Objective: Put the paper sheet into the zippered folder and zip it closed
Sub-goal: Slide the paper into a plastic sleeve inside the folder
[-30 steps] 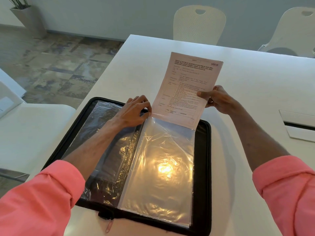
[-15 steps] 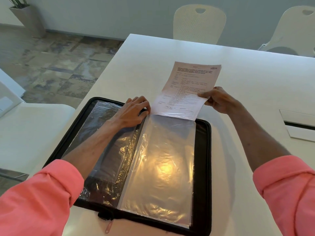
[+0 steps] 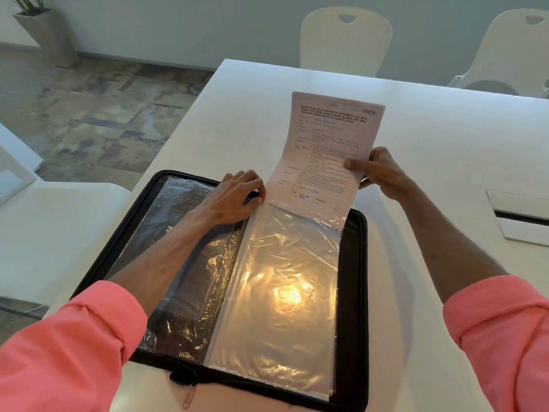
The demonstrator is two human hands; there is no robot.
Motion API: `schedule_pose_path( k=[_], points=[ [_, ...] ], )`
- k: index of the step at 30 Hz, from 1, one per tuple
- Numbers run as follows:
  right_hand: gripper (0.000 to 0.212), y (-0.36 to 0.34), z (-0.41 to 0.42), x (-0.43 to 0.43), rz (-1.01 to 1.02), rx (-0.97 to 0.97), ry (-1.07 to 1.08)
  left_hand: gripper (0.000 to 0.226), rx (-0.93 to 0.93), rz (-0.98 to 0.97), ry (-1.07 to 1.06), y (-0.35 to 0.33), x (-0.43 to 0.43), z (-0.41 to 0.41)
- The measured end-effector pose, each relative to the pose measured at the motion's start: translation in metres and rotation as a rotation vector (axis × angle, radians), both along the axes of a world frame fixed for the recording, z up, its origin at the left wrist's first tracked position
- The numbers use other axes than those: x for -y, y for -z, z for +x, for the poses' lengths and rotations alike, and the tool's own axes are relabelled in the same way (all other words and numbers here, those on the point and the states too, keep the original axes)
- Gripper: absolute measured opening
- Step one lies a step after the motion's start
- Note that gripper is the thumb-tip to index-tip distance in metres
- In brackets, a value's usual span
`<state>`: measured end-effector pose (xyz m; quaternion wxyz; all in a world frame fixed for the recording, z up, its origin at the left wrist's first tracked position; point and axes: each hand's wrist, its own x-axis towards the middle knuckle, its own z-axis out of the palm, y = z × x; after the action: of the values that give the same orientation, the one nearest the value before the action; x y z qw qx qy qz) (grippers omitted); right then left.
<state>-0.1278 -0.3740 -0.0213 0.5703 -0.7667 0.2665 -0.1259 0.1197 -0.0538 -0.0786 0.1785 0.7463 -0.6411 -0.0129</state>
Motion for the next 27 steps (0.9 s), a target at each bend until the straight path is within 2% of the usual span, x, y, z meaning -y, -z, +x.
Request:
schedule_pose_path(
  k=[4, 7, 10, 15, 19, 22, 27],
  points=[
    [0.03, 0.004, -0.003, -0.004, 0.021, 0.052, 0.015, 0.025, 0.035, -0.007, 0.0, 0.0, 0.001, -0.006],
    [0.034, 0.009, -0.005, -0.005, 0.113, 0.107, 0.109, 0.024, 0.058, -0.041, -0.02, 0.001, 0.003, -0.012],
    [0.028, 0.015, -0.008, -0.01, 0.153, 0.141, 0.168, 0.023, 0.075, -0.07, -0.026, 0.0, 0.005, -0.018],
    [0.022, 0.022, -0.015, -0.019, 0.167, 0.171, 0.194, 0.01, 0.019, -0.035, 0.053, -0.001, 0.008, -0.026],
    [0.015, 0.021, -0.012, -0.027, 0.167, 0.173, 0.227, 0.011, -0.046, -0.017, 0.07, -0.005, 0.014, -0.033],
    [0.018, 0.017, -0.009, -0.03, 0.158, 0.171, 0.244, 0.004, -0.034, -0.002, 0.097, -0.011, 0.021, -0.033],
    [0.023, 0.01, -0.008, -0.034, 0.13, 0.184, 0.24, 0.011, 0.019, -0.001, 0.074, -0.014, 0.023, -0.028]
  ],
)
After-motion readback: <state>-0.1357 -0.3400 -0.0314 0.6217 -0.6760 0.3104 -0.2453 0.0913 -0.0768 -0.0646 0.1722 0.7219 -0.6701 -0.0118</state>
